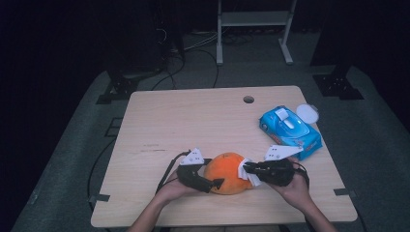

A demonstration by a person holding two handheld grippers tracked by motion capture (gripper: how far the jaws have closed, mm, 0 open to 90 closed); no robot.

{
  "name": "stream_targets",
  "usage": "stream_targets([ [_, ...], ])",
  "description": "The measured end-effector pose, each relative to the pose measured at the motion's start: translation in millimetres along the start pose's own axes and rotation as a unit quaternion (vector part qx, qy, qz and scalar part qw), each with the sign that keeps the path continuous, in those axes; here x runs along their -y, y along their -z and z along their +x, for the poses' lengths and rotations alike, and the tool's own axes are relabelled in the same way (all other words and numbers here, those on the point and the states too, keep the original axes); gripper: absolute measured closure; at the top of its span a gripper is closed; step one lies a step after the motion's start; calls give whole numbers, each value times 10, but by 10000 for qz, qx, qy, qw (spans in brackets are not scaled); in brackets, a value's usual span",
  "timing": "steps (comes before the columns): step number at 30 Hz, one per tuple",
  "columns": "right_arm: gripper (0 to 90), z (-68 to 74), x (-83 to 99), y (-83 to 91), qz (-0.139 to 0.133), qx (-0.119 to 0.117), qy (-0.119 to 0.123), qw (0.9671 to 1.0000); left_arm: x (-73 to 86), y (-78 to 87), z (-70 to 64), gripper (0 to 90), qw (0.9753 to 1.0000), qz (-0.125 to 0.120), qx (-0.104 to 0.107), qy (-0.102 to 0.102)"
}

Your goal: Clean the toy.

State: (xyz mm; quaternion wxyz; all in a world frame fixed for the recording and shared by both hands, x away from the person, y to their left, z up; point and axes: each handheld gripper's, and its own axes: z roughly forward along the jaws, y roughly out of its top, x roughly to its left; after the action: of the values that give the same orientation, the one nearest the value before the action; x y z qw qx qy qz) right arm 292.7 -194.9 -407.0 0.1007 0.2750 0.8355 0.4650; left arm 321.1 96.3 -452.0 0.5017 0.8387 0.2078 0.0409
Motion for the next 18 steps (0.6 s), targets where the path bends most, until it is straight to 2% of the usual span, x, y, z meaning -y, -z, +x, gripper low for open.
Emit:
stream_targets([
  [4,834,61,-23,-19,-28,-127,68,9999,-8,-1,-23,153,9999,28,-47,-92],
  [6,834,70,-47,-6,-89,-164,47,9998,-29,-18,-82,157,9995,25,-76,-299],
  [11,834,63,-136,100,-366,-33,71,9993,-78,-69,-248,159,9966,54,-147,-805],
  [13,834,24,-144,136,-388,74,55,9992,-85,-71,-279,159,9954,82,-143,-941],
  [16,834,-70,-96,152,-224,336,15,9992,-78,-61,-290,178,9946,37,-82,-1031],
  [18,834,-146,-47,160,-182,263,-176,9993,-75,-61,-294,178,9944,34,-78,-1057],
])
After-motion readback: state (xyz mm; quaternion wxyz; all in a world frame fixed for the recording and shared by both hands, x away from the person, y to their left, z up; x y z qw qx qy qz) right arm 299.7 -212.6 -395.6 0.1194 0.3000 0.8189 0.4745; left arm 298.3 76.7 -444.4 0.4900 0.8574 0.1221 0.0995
